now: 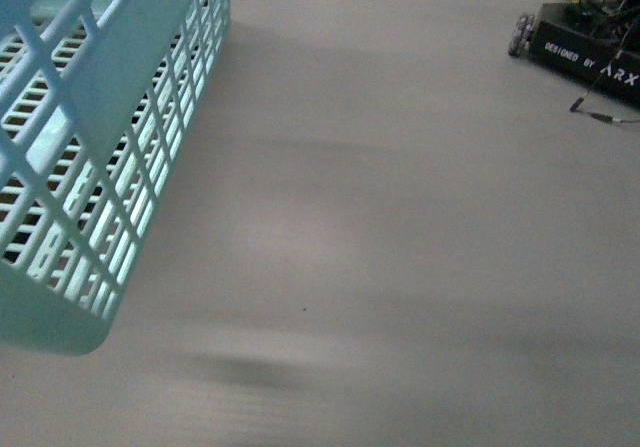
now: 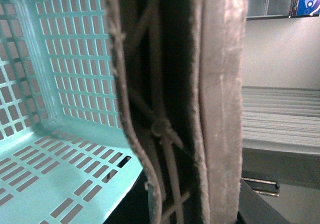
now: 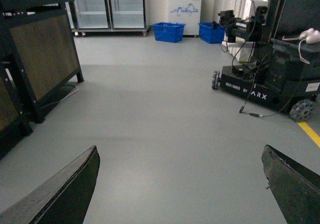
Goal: Pick mango and avocado into basket
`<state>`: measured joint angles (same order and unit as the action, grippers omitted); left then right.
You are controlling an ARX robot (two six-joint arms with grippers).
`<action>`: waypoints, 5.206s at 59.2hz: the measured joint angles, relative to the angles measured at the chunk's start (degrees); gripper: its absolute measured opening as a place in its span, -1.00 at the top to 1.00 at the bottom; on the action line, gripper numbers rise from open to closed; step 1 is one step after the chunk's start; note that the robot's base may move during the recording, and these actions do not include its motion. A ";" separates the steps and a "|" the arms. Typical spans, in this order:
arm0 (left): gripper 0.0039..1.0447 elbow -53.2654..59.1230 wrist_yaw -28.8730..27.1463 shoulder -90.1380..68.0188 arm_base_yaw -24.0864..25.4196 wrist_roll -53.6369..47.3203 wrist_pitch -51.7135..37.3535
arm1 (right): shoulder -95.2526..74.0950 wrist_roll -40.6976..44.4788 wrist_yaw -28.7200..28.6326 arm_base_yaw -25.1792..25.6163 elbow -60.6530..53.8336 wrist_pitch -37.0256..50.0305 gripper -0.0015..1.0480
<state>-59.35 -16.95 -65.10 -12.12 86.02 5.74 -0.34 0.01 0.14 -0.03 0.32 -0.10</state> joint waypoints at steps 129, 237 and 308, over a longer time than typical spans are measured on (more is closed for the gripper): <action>0.67 -0.02 -0.02 0.33 0.00 -0.04 0.00 | 0.00 0.00 0.00 0.00 0.00 0.00 -0.85; 0.67 0.17 -0.02 0.55 -0.04 -0.02 0.02 | 0.00 -0.02 -0.02 0.00 -0.02 -0.04 -0.85; 0.67 0.17 0.07 0.50 -0.04 -0.02 0.11 | 0.00 -0.02 -0.02 0.00 -0.02 -0.04 -0.85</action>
<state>-59.18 -16.88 -64.60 -12.16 86.00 5.85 -0.34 -0.01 0.12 -0.03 0.30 -0.14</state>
